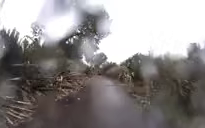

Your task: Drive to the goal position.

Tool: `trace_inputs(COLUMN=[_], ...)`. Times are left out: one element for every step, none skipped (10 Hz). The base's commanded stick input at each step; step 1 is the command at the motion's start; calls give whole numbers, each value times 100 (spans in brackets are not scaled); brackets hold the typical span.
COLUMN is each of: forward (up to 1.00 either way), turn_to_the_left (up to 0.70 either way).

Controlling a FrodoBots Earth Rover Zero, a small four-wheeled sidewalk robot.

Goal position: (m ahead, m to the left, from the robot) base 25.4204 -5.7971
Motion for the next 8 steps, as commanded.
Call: trace_inputs(forward=[85,85,85,85,85,85,85,85], turn_to_the_left=[0,0,0,0,0,0,0,0])
